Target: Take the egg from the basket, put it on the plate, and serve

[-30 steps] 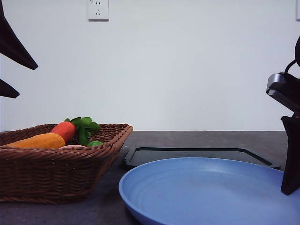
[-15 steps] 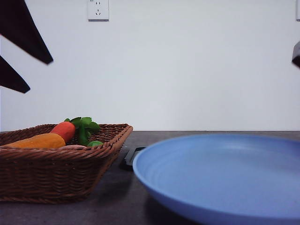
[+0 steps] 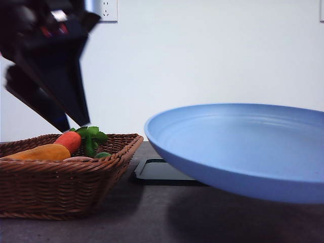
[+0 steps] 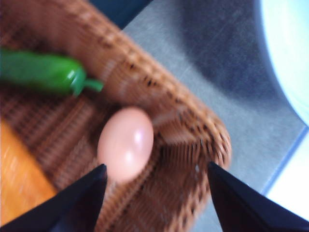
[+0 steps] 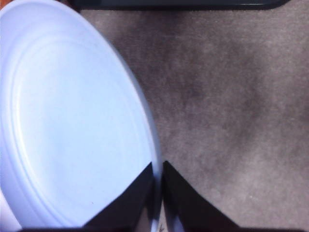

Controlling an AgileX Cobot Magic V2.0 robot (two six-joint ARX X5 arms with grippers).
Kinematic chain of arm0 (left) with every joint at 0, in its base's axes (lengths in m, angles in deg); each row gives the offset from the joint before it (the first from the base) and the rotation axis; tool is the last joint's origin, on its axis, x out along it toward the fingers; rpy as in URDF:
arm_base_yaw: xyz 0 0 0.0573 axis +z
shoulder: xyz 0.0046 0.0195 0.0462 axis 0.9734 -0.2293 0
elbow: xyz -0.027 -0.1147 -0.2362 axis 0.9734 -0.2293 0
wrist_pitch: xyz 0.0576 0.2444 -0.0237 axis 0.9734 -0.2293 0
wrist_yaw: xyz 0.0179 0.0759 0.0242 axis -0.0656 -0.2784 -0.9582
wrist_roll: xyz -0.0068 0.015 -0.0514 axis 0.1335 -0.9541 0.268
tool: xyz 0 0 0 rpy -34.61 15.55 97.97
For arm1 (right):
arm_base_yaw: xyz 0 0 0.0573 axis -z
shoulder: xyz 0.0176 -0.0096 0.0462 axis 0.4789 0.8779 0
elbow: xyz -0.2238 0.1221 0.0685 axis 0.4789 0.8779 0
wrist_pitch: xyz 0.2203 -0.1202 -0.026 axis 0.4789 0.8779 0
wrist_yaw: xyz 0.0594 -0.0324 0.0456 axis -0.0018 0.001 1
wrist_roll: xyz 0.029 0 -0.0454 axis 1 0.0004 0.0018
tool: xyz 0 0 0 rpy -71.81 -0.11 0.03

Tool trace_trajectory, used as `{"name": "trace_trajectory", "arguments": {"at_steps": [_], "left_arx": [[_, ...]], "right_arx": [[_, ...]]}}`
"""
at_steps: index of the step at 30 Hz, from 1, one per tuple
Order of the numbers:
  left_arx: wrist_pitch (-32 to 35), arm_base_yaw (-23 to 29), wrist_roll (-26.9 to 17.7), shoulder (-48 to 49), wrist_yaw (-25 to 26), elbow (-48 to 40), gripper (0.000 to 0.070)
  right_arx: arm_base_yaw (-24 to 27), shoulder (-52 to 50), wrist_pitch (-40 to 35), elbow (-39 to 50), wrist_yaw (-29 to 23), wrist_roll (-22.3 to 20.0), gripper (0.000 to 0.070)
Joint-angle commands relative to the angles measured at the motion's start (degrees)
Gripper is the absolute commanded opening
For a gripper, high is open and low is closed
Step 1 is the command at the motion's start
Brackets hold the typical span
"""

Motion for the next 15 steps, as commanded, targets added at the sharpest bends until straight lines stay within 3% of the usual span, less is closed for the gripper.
{"name": "trace_trajectory", "arguments": {"at_steps": [1,15], "left_arx": [[0.1,-0.5,-2.7,-2.9,-1.2,1.8,0.0431],[4.4,-0.5,-6.6,-12.7,-3.1,3.1,0.0427]], "right_arx": [[-0.1,-0.4,-0.4,-0.2,0.4,0.9,0.0],[-0.1,-2.5,-0.4,-0.2,0.5,1.9,0.0]]}}
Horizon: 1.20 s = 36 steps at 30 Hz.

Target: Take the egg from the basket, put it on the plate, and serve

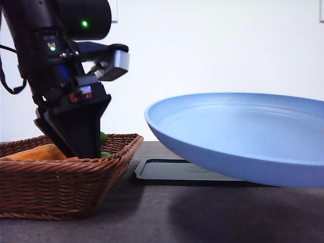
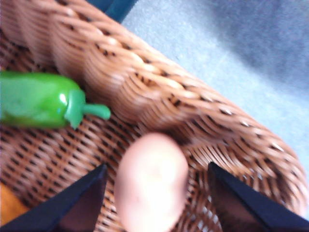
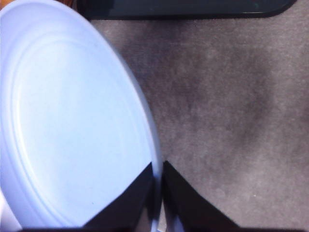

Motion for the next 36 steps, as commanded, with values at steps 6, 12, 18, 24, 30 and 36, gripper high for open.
{"name": "trace_trajectory", "arguments": {"at_steps": [6,12,18,24,30,36], "left_arx": [[0.1,-0.5,-0.9,-2.7,-0.3,1.1,0.0427],[-0.2,-0.5,-0.9,-2.8,-0.3,1.1,0.0405],[-1.6,-0.5,-0.9,-2.8,-0.3,1.1,0.0265],[-2.3,-0.5,-0.9,-2.8,-0.3,1.1,0.017],[-3.9,-0.5,-0.9,-2.8,-0.3,2.1,0.0168],[-15.5,-0.5,-0.9,-2.8,-0.2,10.6,0.0168]], "right_arx": [[-0.1,0.1,-0.6,-0.2,0.4,0.7,0.0],[-0.1,0.1,-0.8,-0.2,0.4,0.7,0.0],[-0.1,0.1,-0.8,-0.2,0.4,0.7,0.0],[-0.1,0.1,-0.9,-0.2,0.2,0.7,0.0],[-0.1,0.2,-2.3,-0.2,0.2,1.1,0.0],[-0.1,1.1,-3.0,-0.2,-1.1,2.0,0.0]]}}
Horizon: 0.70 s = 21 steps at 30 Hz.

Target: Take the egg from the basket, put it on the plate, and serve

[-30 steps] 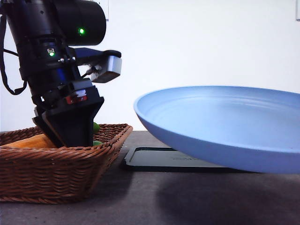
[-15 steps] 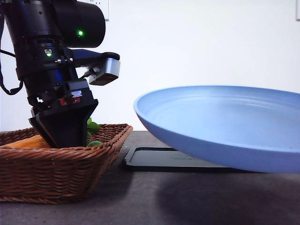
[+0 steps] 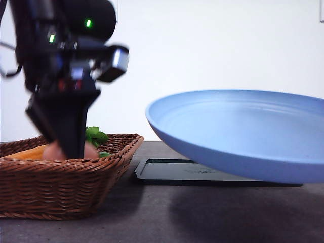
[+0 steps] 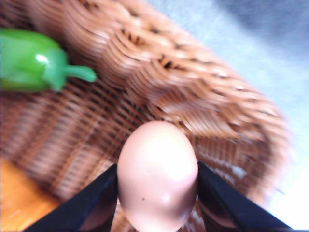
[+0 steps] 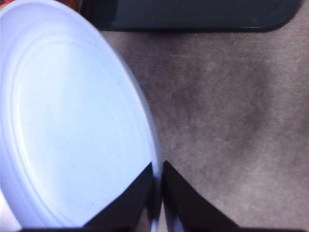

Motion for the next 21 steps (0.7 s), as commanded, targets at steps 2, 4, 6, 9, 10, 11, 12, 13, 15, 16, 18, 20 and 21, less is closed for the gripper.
{"name": "trace_trajectory", "arguments": {"at_steps": [2,4,6,9,10,11,12,13,15,16,18,20,21], "left_arx": [[-5.2,-0.6,-0.6,-0.8,0.1,7.2,0.0168],[-8.1,-0.9,0.3,-0.8,0.8,11.9,0.0168],[-9.4,-1.4,2.1,-0.8,2.9,16.6,0.0168],[-8.1,-2.7,5.2,-0.8,8.5,21.3,0.0168],[-7.0,-3.3,6.0,-0.8,10.4,22.3,0.0168],[-5.4,-4.3,6.4,-0.8,11.7,22.6,0.0168],[-4.1,-5.2,6.6,-0.8,12.6,22.7,0.0168],[-3.1,-6.3,6.6,-0.8,12.7,22.7,0.0168],[-1.8,-8.4,6.4,-1.1,12.7,22.7,0.0168],[-1.4,-9.7,6.3,-1.6,12.7,22.7,0.0168],[-0.5,-12.5,6.3,-2.8,12.6,22.7,0.0168],[-0.1,-14.6,6.3,-4.3,11.6,22.7,0.0168],[0.0,-15.3,6.2,-5.2,10.6,22.7,0.0168]], "right_arx": [[-0.1,1.9,-1.0,-0.2,-0.4,1.9,0.0],[-0.1,3.5,-1.1,-0.2,-0.3,2.0,0.0],[-0.1,5.6,-1.1,-0.2,-0.2,2.0,0.0],[-0.1,8.6,-1.4,-0.2,1.1,2.0,0.0],[-0.1,9.7,-1.6,-0.2,1.7,2.0,0.0],[-0.1,10.7,-1.9,-0.2,2.3,1.9,0.0],[-0.1,11.6,-2.1,-0.3,2.8,1.9,0.0],[-0.1,12.4,-2.2,-0.5,3.1,1.7,0.0],[-0.1,13.7,-2.2,-1.1,3.6,1.3,0.0],[-0.1,14.2,-2.2,-1.5,3.9,1.1,0.0],[-0.1,14.7,-2.3,-2.1,4.3,0.8,0.0],[-0.1,14.9,-2.3,-2.7,4.3,0.7,0.0],[-0.1,14.9,-2.3,-2.9,4.3,0.5,0.0]]}}
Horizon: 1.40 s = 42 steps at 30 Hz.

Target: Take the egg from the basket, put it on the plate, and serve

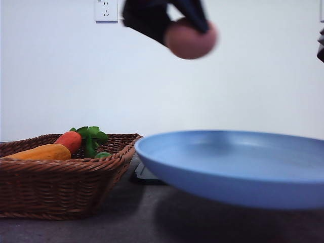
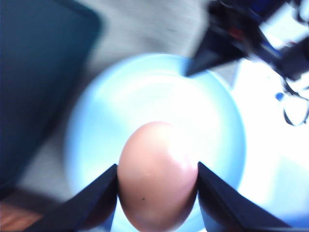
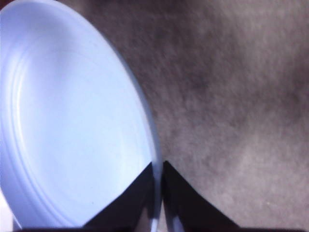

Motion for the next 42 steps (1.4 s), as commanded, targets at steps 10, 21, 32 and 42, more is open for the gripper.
{"name": "trace_trajectory", "arguments": {"at_steps": [10,21,32,42], "left_arx": [[2.0,-5.8,-0.1,-12.7,-7.1,0.7,0.0171],[4.1,-6.6,0.6,-14.3,-7.1,0.8,0.0399],[3.7,-4.7,2.9,-5.4,-6.5,1.2,0.0409],[0.0,1.4,3.4,14.9,-6.5,1.2,0.0407]], "right_arx": [[-0.2,0.4,-0.4,-1.7,0.7,-0.7,0.0],[-0.2,0.5,-0.5,-1.7,0.6,-0.7,0.0],[-0.1,7.3,-0.4,-3.1,2.3,-2.7,0.0],[4.2,24.2,-0.4,-16.9,2.1,-8.4,0.0]]}}
